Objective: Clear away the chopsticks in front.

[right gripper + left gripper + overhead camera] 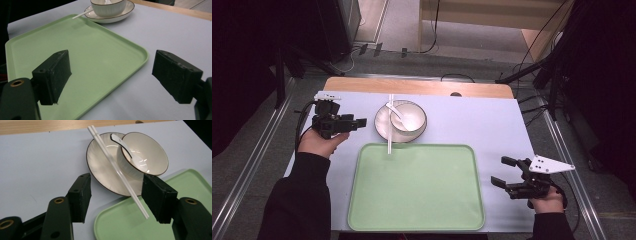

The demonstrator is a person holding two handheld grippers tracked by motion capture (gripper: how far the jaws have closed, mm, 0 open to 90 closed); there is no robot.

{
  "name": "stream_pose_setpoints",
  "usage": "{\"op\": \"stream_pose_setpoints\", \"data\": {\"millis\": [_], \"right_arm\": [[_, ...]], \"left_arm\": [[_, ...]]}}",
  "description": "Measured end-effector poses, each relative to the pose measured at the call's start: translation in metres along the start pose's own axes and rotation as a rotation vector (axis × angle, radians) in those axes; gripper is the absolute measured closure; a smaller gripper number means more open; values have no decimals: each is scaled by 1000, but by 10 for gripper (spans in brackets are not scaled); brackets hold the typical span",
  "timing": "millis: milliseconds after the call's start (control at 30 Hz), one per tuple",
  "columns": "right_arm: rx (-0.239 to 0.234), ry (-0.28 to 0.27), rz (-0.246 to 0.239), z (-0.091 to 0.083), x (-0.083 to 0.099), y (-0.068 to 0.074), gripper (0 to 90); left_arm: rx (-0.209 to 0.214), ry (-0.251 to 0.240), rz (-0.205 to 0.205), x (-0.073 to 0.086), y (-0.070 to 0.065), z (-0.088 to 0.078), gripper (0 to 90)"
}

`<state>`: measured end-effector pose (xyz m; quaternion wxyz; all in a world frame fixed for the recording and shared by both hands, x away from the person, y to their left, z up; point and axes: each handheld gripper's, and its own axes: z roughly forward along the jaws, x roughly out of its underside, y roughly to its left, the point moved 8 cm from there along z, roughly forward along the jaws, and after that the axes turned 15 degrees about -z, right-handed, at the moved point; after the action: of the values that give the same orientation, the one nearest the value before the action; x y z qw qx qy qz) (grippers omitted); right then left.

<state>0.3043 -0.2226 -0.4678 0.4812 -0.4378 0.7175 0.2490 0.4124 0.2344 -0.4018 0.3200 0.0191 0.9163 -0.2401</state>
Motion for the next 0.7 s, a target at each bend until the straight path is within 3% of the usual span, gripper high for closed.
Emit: {"op": "stream_pose_setpoints", "data": {"millis": [233,467,700], "right_arm": [[-12,5,-13,8,-6,6,156],[-9,8,-15,7,-5,8,157],[2,7,-6,1,-2,10,156]], "left_arm": [[-51,51,24,8,0,26,430],[-60,57,35,9,-7,49,402],[-38,69,-2,10,-7,65,400]]}}
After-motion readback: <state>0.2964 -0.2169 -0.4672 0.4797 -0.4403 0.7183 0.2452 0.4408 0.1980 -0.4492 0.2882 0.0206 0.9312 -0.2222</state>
